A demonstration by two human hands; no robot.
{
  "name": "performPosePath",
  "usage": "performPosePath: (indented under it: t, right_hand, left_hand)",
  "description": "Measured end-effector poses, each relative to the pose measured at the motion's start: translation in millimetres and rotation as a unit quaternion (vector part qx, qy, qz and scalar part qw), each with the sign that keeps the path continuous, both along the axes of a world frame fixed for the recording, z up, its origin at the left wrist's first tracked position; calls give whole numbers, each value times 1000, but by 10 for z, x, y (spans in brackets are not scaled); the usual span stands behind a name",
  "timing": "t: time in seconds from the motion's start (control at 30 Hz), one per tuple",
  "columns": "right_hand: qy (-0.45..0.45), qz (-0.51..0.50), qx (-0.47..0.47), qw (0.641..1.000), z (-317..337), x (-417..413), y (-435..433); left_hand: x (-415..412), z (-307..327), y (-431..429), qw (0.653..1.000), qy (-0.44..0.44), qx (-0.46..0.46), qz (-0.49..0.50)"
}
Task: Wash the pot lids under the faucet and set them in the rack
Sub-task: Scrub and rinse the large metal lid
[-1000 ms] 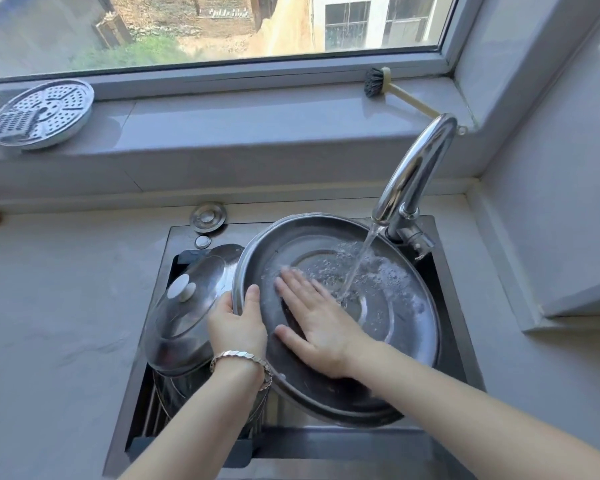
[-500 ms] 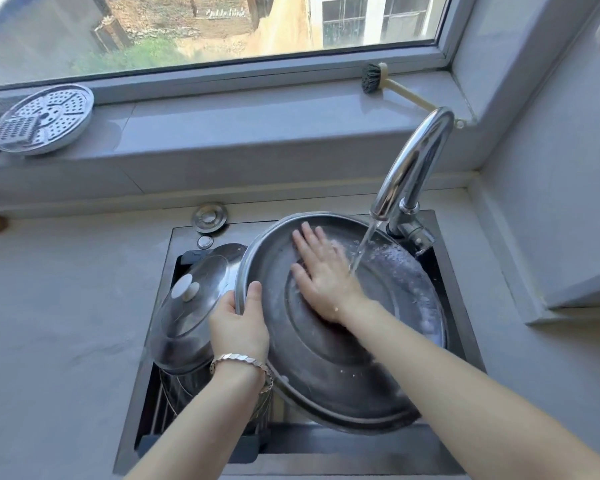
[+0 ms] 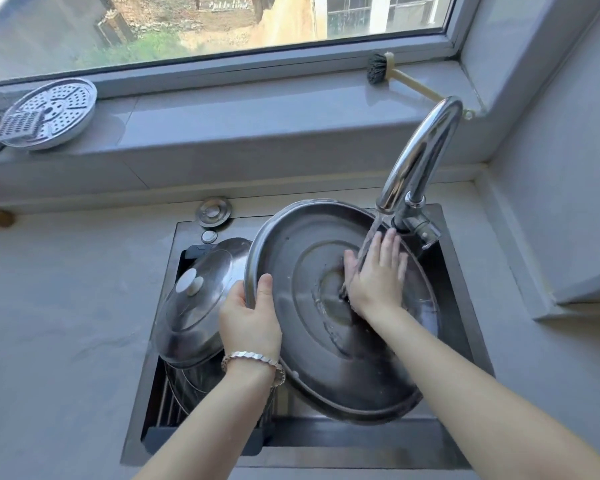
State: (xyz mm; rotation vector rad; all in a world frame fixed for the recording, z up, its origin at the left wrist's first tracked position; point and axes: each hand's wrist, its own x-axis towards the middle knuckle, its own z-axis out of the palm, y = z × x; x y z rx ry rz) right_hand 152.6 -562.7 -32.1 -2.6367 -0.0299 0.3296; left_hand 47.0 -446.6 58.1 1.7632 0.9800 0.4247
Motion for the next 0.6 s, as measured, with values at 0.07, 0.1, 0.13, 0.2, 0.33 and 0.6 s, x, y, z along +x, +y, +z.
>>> performPosePath:
  t: [0.07,0.1,0.13,0.2,0.33,0.6]
  right_hand:
    - [-25,53,51,997,115,91,215]
    - [-31,95,75,992,184,88,324]
    - [-39,144,91,985,242,55,421]
    - [-72,247,116,960,347,-98,541]
    - [-101,440,189,872,422,-576,414]
    - [-95,249,1,964,68,-26,-172]
  left_hand:
    - [21,-14,-55,1000,1,-17,-4]
    - [36,-18,-73,1000,1,-23,-1]
    - [57,-20,-75,1000,-1,-24,4]
    - [112,-2,-32,1000,-8,-19,20]
    - [185,28,178,998,-48,-10,50]
    - [49,128,250,997,-39,57,43]
